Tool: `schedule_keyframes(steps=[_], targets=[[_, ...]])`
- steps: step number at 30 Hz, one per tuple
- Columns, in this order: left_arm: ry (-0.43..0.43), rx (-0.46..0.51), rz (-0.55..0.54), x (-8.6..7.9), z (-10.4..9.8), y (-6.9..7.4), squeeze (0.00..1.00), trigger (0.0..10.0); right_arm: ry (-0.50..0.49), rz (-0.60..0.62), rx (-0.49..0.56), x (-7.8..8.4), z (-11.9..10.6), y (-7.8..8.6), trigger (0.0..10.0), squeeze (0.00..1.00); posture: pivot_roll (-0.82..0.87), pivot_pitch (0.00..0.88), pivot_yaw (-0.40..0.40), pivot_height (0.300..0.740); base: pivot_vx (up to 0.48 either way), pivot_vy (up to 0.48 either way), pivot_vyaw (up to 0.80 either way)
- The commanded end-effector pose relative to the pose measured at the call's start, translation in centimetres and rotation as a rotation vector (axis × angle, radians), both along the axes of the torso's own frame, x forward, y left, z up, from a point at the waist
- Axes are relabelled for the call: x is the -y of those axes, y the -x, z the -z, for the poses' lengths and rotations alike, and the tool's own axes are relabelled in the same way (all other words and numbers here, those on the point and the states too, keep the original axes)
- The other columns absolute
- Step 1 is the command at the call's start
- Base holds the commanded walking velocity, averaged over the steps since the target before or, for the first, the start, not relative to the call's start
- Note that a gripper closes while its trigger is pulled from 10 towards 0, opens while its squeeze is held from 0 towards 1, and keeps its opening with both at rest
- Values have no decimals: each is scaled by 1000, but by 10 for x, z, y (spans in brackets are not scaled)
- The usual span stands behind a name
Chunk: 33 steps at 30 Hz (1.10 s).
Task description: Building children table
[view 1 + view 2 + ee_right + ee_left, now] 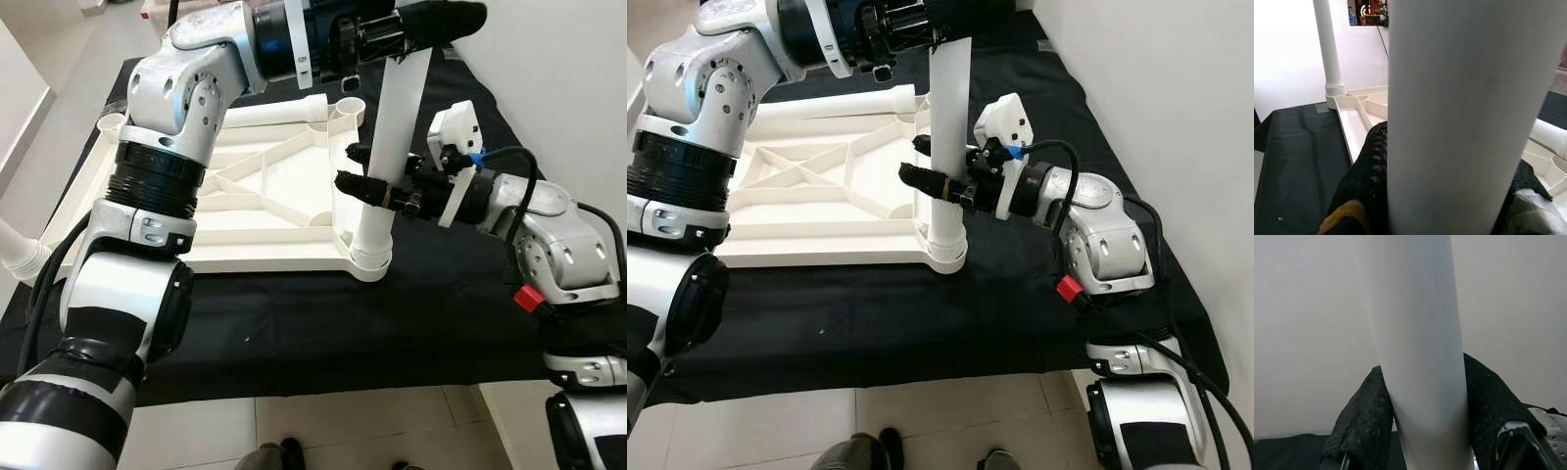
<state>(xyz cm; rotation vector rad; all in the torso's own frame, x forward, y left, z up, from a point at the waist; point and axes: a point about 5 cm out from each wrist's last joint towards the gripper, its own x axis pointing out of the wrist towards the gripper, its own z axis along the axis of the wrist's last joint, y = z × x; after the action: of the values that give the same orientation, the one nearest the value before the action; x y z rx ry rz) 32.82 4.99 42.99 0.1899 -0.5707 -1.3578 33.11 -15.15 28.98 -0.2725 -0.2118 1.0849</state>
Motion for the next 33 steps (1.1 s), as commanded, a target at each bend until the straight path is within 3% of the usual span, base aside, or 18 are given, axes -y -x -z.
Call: schedule_keyframes(steps=[1, 4, 5, 9, 10, 11, 14, 16, 17, 18, 20, 21, 24, 27, 28, 32, 33], targets=[[-37, -12, -52, -2, 9, -6, 0, 0, 43, -107, 14, -15, 9, 7, 0, 0, 42, 213, 101, 740, 0, 0, 0], [-34, -11, -50, -1, 9, -6, 0, 0, 37, -98, 16, -15, 11, 6, 0, 0, 41, 212, 102, 740, 0, 0, 0], [1, -15, -51, -3, 6, -6, 1000, 10000, 10, -57, 17, -16, 15, 6, 0, 0, 37, 213, 103, 740, 0, 0, 0], [19, -22, -53, -4, 4, -6, 1000, 10000, -8, -16, 18, -16, 18, 7, 0, 0, 37, 213, 103, 740, 0, 0, 0], [26, -26, -56, -6, 4, -6, 1000, 10000, -19, 31, 15, -17, 21, 6, 0, 0, 33, 216, 99, 740, 0, 0, 0], [34, -31, -72, -9, 4, -6, 1000, 10000, -38, 156, 2, -18, 27, 5, 0, 0, 32, 217, 97, 740, 0, 0, 0], [37, -32, -79, -10, 4, -7, 1000, 10000, -45, 202, -5, -18, 30, 5, 0, 0, 32, 217, 97, 740, 0, 0, 0], [42, -42, -92, -15, 5, -6, 1000, 10000, -142, 466, -26, -20, 42, 4, 0, 0, 34, 228, 77, 740, 0, 0, 0], [43, -47, -99, -19, 6, -6, 1000, 10000, -206, 625, -67, -25, 57, 12, 0, 0, 33, 230, 77, 740, 0, 0, 0], [43, -47, -99, -19, 6, -6, 1000, 10000, -206, 625, -67, -25, 57, 12, 0, 0, 33, 230, 77, 740, 0, 0, 0], [45, -54, -109, -23, 8, -6, 1000, 10000, -281, 822, -124, -29, 76, 25, 0, 0, 35, 229, 78, 740, 0, 0, 0], [45, -56, -111, -24, 9, -7, 1000, 10000, -298, 862, -138, -30, 80, 29, 0, 0, 35, 229, 78, 740, 0, 0, 0], [46, -57, -112, -24, 9, -7, 1000, 10000, -306, 880, -141, -30, 81, 30, 0, 0, 35, 229, 78, 740, 0, 0, 0], [45, -62, -124, -27, 12, -7, 1000, 10000, -397, 834, -102, -40, 70, 33, 0, 0, 31, 221, 79, 740, 0, 0, 0], [45, -63, -126, -27, 13, -7, 953, 10000, -406, 814, -86, -42, 67, 33, 0, 0, 29, 220, 79, 740, 0, 0, 0], [46, -63, -128, -27, 13, -6, 953, 10000, -404, 804, -73, -43, 64, 33, 0, 0, 29, 220, 79, 740, 0, 0, 0], [49, -66, -131, -28, 14, -6, 522, 10000, -397, 808, -55, -45, 61, 35, 0, 0, 26, 220, 81, 740, 0, 0, 0]])
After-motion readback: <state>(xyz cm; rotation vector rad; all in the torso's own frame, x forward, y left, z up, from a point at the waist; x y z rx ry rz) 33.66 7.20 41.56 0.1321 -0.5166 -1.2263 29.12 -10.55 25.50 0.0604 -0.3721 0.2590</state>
